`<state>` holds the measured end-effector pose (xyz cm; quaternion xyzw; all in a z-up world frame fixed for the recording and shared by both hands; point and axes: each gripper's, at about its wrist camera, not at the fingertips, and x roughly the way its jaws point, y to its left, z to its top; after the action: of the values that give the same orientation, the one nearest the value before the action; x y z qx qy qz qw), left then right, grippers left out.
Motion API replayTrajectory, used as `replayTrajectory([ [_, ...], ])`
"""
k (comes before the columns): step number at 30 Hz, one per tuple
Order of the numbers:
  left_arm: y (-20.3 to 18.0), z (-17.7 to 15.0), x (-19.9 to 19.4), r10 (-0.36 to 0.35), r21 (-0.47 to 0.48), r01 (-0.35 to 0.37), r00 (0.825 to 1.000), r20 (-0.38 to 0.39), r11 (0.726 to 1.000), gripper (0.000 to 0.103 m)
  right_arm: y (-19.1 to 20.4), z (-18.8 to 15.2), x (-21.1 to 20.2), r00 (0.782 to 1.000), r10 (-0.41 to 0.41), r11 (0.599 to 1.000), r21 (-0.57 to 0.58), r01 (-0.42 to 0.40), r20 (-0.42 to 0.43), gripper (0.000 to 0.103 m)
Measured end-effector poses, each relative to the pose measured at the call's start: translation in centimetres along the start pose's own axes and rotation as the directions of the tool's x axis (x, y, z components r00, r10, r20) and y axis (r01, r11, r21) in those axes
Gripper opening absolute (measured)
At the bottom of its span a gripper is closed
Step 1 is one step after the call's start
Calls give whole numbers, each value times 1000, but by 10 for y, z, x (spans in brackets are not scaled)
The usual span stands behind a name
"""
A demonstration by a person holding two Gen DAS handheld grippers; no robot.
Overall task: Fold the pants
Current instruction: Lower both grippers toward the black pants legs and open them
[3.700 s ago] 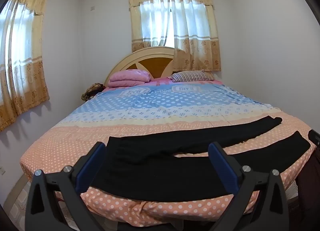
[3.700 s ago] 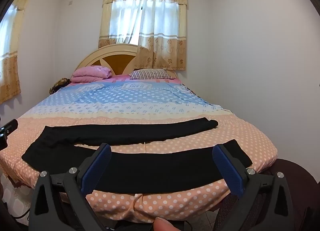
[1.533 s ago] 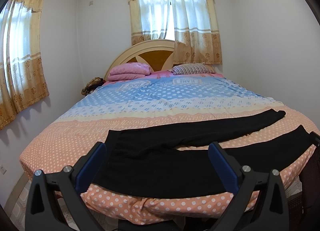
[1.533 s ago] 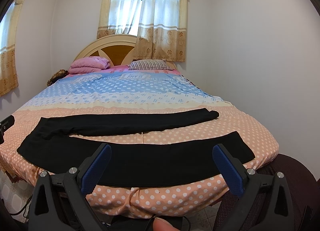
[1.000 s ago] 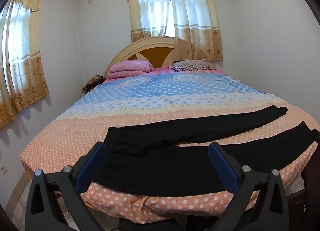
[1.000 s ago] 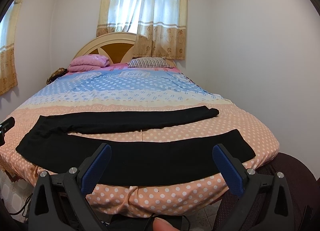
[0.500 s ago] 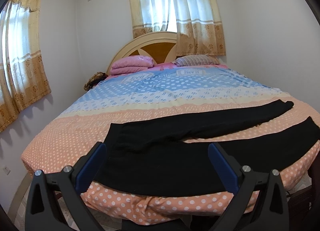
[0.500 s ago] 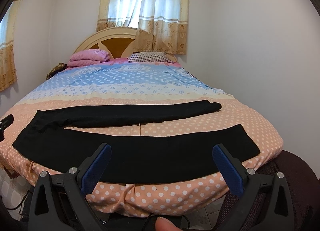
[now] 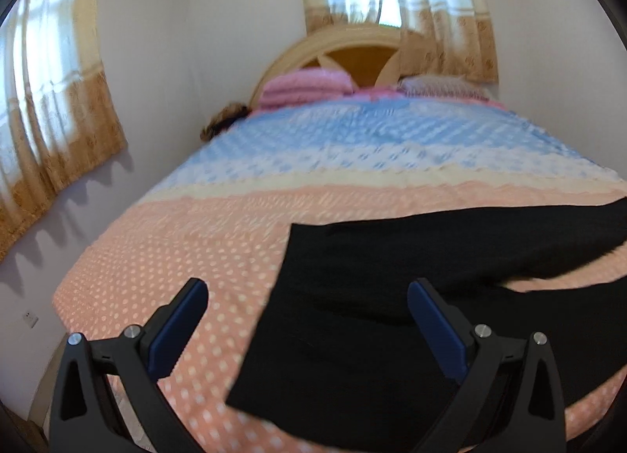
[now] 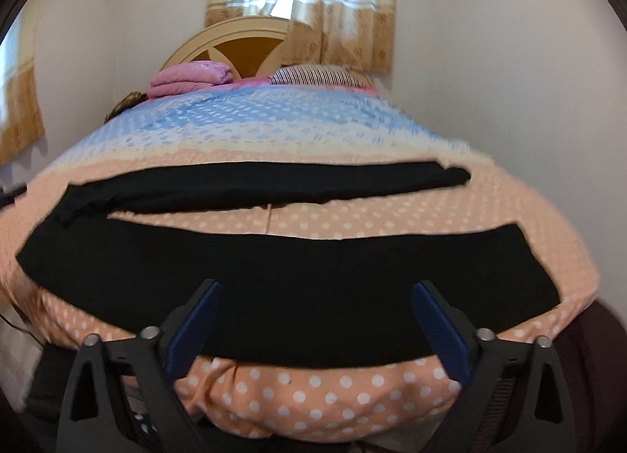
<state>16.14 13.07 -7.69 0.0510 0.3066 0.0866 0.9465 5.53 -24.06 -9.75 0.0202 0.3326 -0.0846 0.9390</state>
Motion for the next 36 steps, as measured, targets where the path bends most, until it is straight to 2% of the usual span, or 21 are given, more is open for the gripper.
replayTrajectory([
  [2,14,9,27,20,-8,-20,999,-41,1000,103,-16,7,15,999,29,998,61,-27,-29,75],
  [4,21,15,48,13,-3,-14,997,-77,1000,103,-25,12,29,997,41,996,87,-36,-60,68],
  [7,25,23,82,-3,-26,-1,991,-135,1000,103,-38,23,46,997,14,995,96,-6,-81,66],
  [14,28,36,160,-61,-42,51,961,-271,998,71,-54,45,68,996,-37,995,86,44,-83,66],
  [16,26,39,174,-88,-56,75,951,-296,996,70,-56,54,74,995,-63,996,64,68,-80,66],
  [22,22,43,196,-125,-52,114,941,-316,992,69,-67,82,89,992,-108,994,22,109,-60,66],
  [24,25,42,202,-146,-57,135,934,-327,989,61,-70,94,96,991,-127,992,1,127,-46,66],
  [25,25,41,208,-156,-60,144,928,-340,988,61,-73,100,100,989,-142,990,-8,142,-41,66],
  [28,32,43,215,-200,-97,178,922,-333,979,61,-87,118,116,985,-163,986,12,164,-59,57],
  [29,33,43,216,-210,-103,186,920,-332,977,58,-92,121,119,984,-165,986,25,167,-64,57],
  [30,31,42,216,-225,-105,201,917,-330,974,48,-102,128,127,982,-173,983,52,177,-71,57],
  [32,29,40,213,-274,-111,252,909,-313,961,37,-114,134,136,979,-189,978,77,195,-80,52],
  [36,27,39,210,-270,-93,254,918,-289,963,30,-136,142,151,971,-212,966,126,225,-111,51],
])
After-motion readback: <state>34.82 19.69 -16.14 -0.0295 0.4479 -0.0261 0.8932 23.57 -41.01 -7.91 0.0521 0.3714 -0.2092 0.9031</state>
